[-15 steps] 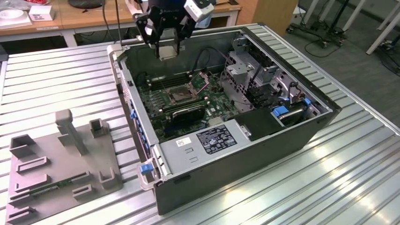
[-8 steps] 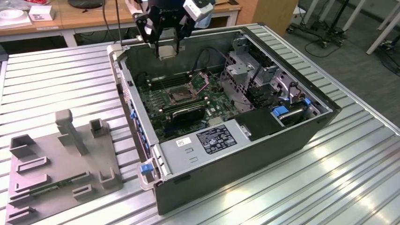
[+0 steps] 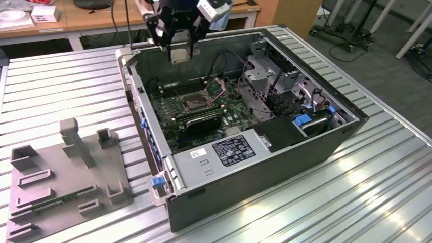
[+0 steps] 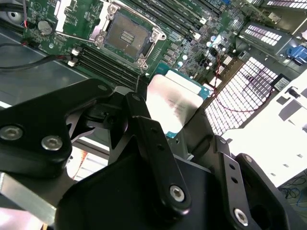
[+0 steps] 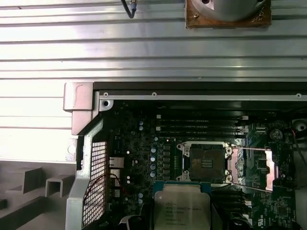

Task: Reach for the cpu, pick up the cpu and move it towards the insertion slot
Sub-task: 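Pick up the cpu and move it towards the insertion slot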

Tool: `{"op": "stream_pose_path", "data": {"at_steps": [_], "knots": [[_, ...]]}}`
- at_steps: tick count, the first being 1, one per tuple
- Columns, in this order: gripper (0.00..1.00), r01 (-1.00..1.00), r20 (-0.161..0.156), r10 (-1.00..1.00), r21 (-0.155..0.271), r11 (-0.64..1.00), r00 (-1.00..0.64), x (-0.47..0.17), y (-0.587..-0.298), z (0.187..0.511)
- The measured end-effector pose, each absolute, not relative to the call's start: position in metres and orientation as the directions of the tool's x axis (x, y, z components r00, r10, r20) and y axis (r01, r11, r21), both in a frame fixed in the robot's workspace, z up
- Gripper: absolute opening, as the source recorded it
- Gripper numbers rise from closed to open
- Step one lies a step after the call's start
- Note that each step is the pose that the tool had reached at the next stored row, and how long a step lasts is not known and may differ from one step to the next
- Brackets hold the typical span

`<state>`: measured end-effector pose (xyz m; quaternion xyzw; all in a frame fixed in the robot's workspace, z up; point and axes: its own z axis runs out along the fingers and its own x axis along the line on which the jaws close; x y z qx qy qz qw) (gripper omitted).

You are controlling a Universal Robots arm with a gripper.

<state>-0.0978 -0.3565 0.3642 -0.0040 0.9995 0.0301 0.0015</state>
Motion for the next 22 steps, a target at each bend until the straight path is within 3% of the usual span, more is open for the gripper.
{"op": "stream_pose_path", "data": {"at_steps": [22], "knots": [[0.55, -0.008, -0.004, -0.008, 0.060, 0.998, -1.000, -0.0979, -0.3467, 0.3628]]}}
